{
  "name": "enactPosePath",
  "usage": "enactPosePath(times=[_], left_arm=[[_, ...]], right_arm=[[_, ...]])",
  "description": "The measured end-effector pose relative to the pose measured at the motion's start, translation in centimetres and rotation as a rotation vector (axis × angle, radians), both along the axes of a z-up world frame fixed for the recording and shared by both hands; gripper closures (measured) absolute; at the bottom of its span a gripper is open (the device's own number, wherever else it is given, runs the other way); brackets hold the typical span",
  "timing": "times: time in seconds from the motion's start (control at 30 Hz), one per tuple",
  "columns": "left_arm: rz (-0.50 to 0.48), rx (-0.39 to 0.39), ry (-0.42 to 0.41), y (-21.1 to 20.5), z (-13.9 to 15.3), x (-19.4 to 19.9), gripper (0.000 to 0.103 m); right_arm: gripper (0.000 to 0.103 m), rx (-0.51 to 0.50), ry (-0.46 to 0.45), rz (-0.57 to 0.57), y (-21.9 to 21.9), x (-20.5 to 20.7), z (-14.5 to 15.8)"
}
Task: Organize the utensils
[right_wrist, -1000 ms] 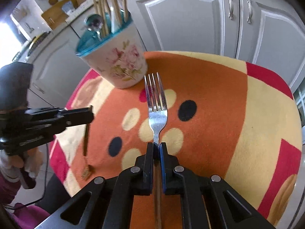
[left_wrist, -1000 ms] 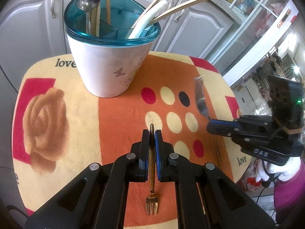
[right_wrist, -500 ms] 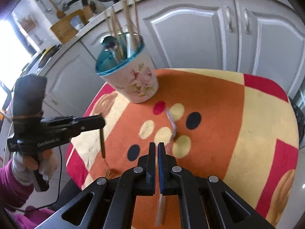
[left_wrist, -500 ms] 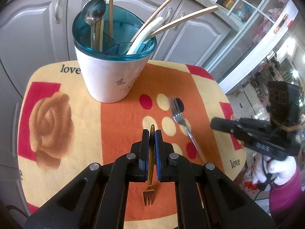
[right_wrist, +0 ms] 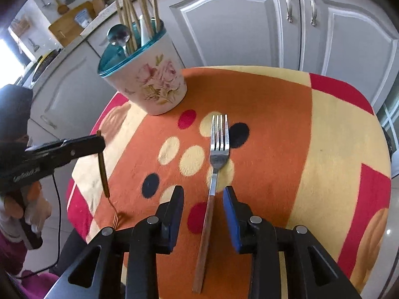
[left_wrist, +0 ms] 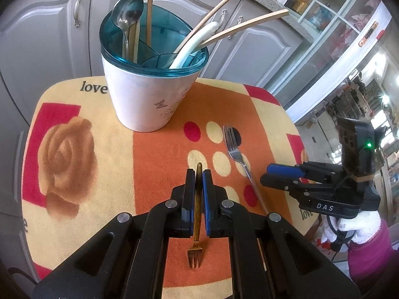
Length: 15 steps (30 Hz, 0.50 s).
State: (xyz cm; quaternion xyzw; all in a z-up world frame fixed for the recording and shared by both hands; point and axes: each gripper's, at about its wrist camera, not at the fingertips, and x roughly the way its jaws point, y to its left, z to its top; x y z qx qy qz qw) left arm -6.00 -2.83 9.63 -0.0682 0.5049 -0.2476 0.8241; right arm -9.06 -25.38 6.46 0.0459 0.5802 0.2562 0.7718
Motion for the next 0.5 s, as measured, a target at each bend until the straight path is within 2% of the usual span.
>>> enactPosePath(times=[0.13,0.23,0.33,0.5], left_arm=[[0.005,-0.001,0.000,0.4,0.0,0.0,0.099],[0.013,-0.009,0.003,0.5,-0.1,0.1,0.099],[0.014,-0.011,0.001,0.5,-0.1,0.0,0.099],[0.012,-0.003,0.002,0.4,-0.1,-0.1,0.099]], right_arm=[[0.072,-0.004,0.042,0.043,0.0,-0.8,0.1],[0.072,-0.042,0.049,0.087,-0.4,-3.1,0.5],[0.072,-0.046,0.074,0.082,-1.2,-5.7,0.0],[0.072,-0.049,0.065,0.034,-2.1,-9.0,-0.7]])
